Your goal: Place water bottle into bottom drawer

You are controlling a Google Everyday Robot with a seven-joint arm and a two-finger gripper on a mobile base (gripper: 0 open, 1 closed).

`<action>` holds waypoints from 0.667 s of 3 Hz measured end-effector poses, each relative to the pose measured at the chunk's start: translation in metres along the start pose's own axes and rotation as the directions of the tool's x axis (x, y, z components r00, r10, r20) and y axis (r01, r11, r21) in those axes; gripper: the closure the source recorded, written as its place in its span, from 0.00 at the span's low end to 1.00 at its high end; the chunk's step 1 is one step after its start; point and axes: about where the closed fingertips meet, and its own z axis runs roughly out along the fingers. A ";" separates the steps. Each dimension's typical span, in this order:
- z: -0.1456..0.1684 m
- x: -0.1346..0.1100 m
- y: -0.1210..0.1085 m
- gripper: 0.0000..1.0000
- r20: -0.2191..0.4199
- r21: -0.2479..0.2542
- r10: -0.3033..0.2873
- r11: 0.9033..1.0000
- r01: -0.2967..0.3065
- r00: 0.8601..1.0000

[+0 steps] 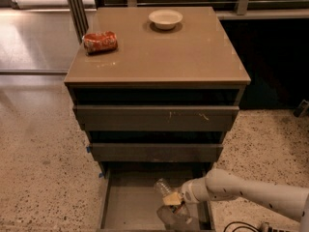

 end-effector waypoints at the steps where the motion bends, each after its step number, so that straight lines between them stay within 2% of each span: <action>1: 0.011 0.001 -0.001 1.00 -0.029 0.004 -0.013 1.000 0.013 0.999; 2: 0.041 0.010 -0.014 1.00 -0.065 -0.043 -0.040 0.998 0.037 0.997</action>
Offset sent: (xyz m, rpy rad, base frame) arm 0.0406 0.0154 -0.0925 0.0161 0.0531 0.1274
